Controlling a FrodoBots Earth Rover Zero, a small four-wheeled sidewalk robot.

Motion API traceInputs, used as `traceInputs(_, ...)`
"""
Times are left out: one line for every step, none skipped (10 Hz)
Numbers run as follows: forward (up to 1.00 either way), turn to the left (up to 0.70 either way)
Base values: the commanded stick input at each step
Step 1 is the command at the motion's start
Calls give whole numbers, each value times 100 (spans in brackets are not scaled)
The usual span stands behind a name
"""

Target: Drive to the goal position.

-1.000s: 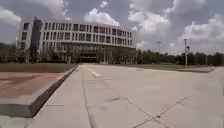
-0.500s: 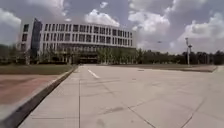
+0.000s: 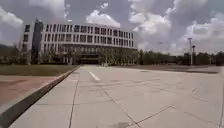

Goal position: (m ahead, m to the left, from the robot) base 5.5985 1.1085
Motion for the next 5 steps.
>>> traceInputs(28, 1)
traceInputs(-50, 1)
traceInputs(-18, 0)
traceInputs(0, 0)
traceInputs(0, 0)
